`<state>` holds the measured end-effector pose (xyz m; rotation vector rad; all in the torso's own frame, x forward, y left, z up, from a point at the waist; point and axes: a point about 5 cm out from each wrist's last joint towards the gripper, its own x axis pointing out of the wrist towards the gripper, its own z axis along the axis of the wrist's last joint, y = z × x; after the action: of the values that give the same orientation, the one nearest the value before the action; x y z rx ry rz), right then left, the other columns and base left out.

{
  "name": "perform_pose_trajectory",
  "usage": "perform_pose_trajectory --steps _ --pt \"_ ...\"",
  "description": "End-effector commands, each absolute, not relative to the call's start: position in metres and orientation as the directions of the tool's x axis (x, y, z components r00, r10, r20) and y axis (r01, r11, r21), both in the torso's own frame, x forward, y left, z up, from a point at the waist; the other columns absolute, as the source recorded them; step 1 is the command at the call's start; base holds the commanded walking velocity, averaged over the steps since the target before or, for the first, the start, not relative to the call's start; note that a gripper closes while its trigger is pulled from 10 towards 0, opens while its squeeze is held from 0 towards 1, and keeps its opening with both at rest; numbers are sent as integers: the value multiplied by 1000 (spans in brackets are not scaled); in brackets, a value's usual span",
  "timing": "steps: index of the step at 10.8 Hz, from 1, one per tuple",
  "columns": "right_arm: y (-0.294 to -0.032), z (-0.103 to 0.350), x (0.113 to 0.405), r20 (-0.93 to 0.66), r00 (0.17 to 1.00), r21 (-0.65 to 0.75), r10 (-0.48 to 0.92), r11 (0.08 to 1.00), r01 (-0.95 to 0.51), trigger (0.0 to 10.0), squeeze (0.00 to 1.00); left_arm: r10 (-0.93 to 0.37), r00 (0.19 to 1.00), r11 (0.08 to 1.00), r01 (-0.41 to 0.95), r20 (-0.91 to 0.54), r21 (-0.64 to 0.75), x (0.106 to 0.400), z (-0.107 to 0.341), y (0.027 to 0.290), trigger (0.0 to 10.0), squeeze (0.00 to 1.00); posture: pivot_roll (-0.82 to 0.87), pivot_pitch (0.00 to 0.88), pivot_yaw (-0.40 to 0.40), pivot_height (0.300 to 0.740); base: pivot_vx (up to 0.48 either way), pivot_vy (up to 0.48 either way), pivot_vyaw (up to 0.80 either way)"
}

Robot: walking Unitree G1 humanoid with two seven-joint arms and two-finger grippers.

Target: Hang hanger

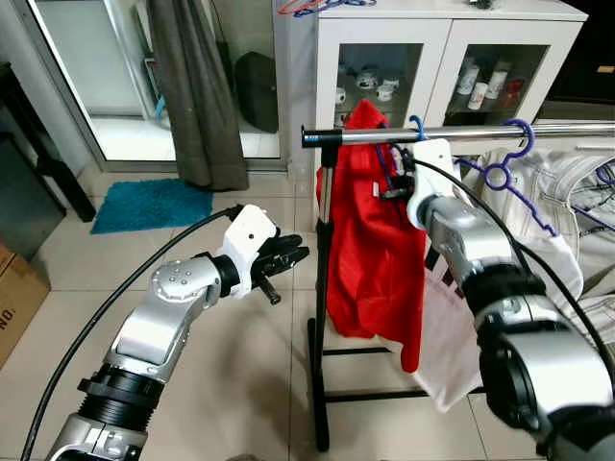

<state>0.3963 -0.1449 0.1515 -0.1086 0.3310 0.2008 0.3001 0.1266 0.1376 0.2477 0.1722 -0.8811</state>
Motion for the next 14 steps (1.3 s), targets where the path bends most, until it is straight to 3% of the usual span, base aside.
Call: perform_pose_trajectory --steps 1,3,4,5,7,10,11,12,14 --pt "-141 151 397 -385 898 -68 213 964 -257 10000 0 -752 612 590 791 -244 162 300 145 124 10000 0 -10 0 26 740 0 0 0" --pt "-132 142 393 -427 851 -37 306 934 -355 10000 0 -747 615 594 788 -251 164 300 145 125 10000 0 -5 0 18 740 0 0 0" --pt "-132 139 389 -420 839 -29 346 919 -393 10000 933 -745 617 595 786 -254 165 300 144 124 10000 0 -5 0 18 740 0 0 0" --pt "-137 146 389 -370 861 -29 349 922 -386 10000 1000 -733 630 609 776 -257 164 300 141 125 10000 0 -15 0 30 740 0 0 0" --pt "-152 169 379 -238 889 24 392 917 -398 10000 1000 -670 701 698 707 -243 114 304 138 130 10000 0 -25 0 32 740 0 0 0" --pt "-163 192 335 -78 843 53 532 847 -530 10000 1000 -540 819 821 564 -193 94 304 130 142 10000 0 -25 0 15 740 0 0 0" --pt "-174 198 315 31 854 31 519 853 -520 10000 1000 -418 897 899 431 -140 73 305 130 152 10000 0 -29 0 15 740 0 0 0" --pt "-185 190 305 2 888 -11 459 888 -459 10000 1000 -333 934 937 343 -127 62 305 131 158 10000 0 -29 0 15 740 0 -274 0" --pt "-194 170 288 -10 947 38 321 947 -320 10000 1000 -294 950 950 303 -110 75 302 131 160 10000 0 -27 0 14 740 0 -469 0"
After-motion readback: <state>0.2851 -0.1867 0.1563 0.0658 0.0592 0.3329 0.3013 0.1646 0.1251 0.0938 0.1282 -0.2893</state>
